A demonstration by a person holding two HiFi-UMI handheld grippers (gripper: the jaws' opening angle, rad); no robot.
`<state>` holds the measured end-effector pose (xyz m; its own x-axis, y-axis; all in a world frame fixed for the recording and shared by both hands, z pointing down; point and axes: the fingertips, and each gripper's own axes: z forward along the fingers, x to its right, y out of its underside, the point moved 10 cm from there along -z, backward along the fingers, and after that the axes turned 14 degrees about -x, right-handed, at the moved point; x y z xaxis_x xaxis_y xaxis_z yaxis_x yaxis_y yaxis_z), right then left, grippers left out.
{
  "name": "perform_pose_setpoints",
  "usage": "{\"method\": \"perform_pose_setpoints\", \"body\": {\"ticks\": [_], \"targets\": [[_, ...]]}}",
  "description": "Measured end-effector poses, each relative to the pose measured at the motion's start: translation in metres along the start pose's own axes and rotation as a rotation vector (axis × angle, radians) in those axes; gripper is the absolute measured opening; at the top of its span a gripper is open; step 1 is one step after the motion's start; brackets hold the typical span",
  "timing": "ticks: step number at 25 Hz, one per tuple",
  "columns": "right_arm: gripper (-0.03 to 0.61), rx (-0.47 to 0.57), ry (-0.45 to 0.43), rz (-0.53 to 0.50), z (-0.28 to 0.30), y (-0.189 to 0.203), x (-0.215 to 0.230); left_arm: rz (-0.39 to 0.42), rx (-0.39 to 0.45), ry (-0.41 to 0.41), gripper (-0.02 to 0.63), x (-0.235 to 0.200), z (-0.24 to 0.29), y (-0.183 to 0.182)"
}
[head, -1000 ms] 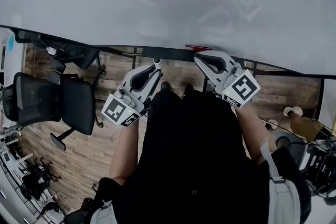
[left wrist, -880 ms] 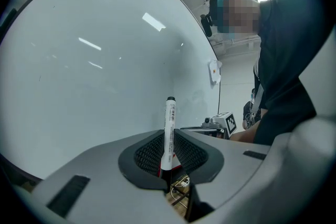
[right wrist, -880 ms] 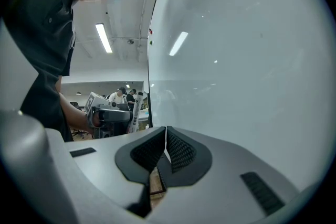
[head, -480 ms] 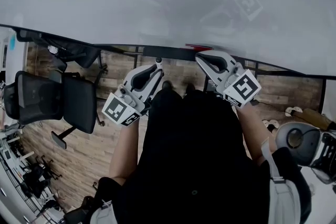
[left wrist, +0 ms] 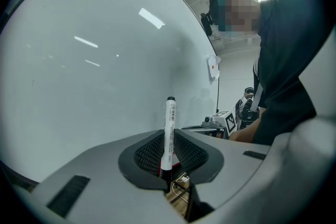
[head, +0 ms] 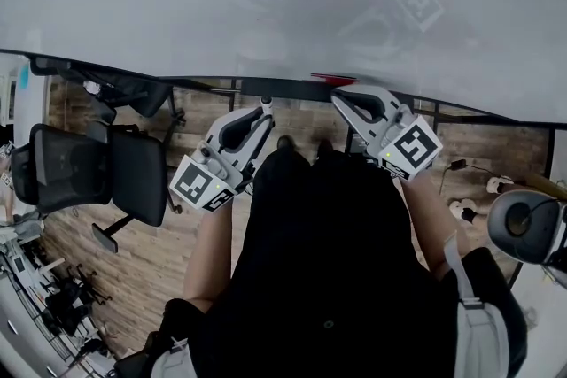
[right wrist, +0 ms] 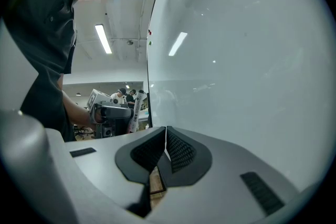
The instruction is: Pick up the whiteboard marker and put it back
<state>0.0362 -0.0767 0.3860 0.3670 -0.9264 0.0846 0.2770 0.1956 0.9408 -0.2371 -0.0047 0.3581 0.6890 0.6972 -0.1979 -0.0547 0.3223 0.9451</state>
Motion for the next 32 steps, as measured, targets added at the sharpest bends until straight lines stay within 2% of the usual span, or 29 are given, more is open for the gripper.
{"method": "perform_pose_setpoints", "body": {"ticks": [16,28,32], "targets": [[0.021,0.001,0.014,0.033,-0.002,0.01,-0.005,0.077,-0.06,0.017,0.069,-0.011,0.004,-0.012],[0.021,-0.005,0.019,0.044,-0.001,0.013,-0.004,0.232,-0.151,0.018,0.069,-0.012,0.011,-0.018],[0.022,-0.007,0.025,0.052,-0.002,0.013,-0.004,0.339,-0.215,0.01,0.069,-0.013,0.015,-0.021]]}}
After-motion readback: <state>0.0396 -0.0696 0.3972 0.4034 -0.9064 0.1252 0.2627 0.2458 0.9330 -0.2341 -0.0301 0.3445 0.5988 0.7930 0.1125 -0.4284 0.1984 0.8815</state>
